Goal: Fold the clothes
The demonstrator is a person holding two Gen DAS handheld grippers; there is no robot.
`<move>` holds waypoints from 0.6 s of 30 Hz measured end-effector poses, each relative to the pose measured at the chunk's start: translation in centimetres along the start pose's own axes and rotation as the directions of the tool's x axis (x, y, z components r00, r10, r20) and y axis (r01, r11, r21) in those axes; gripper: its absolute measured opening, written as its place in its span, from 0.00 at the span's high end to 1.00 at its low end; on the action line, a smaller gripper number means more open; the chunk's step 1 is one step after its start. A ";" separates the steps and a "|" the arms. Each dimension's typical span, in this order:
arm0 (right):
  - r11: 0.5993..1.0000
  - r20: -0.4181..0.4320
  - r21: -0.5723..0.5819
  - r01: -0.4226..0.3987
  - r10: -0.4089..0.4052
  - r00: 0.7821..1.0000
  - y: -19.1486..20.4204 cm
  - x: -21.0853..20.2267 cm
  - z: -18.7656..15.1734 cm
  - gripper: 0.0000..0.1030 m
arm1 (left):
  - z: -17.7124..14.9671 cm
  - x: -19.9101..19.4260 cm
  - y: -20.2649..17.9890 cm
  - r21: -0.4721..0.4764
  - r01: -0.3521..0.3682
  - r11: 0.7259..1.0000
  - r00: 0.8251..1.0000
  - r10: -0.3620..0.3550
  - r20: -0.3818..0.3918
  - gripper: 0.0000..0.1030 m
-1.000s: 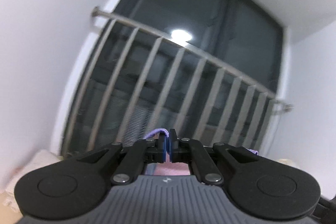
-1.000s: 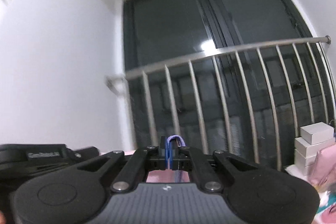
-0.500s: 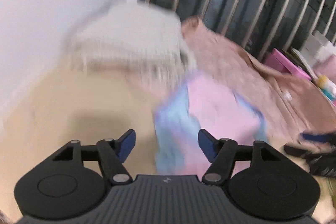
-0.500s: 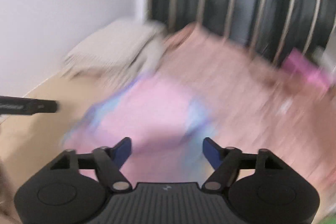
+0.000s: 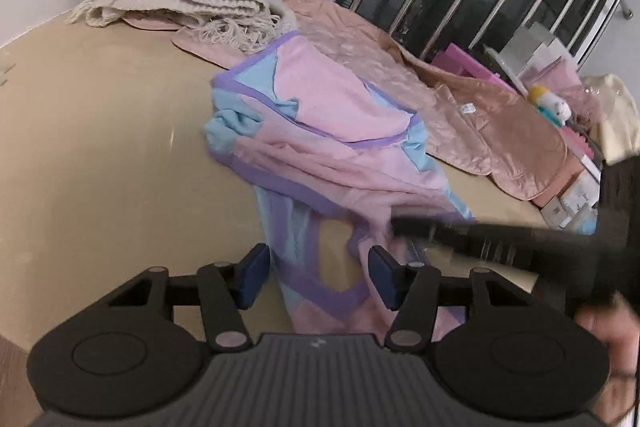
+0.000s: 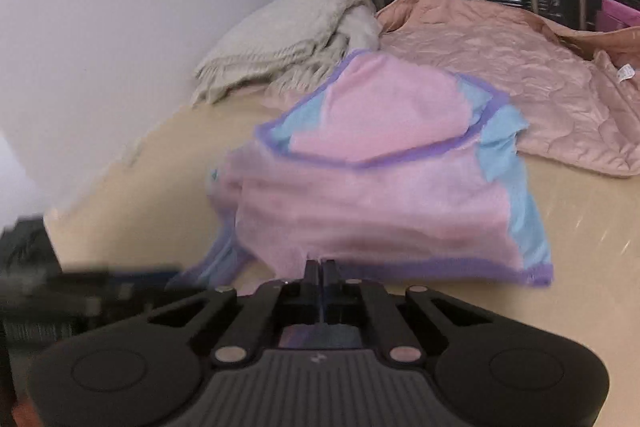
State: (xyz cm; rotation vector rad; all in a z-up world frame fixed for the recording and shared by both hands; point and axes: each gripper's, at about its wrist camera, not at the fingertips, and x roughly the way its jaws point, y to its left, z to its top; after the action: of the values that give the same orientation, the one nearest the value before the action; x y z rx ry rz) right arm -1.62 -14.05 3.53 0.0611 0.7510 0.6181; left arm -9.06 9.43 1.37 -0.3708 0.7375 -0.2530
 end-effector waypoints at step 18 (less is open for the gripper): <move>0.996 0.199 -0.067 0.054 -0.040 0.979 -0.1 -6.8 -2.6 0.60 | -3.3 -3.2 -4.4 0.289 -0.073 0.954 0.986 0.026 0.164 0.38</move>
State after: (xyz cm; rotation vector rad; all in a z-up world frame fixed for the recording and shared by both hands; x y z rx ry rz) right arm -7.12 -18.33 5.81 0.0378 0.5359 0.5843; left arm -14.05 5.81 2.86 -0.0863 0.5414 -0.2780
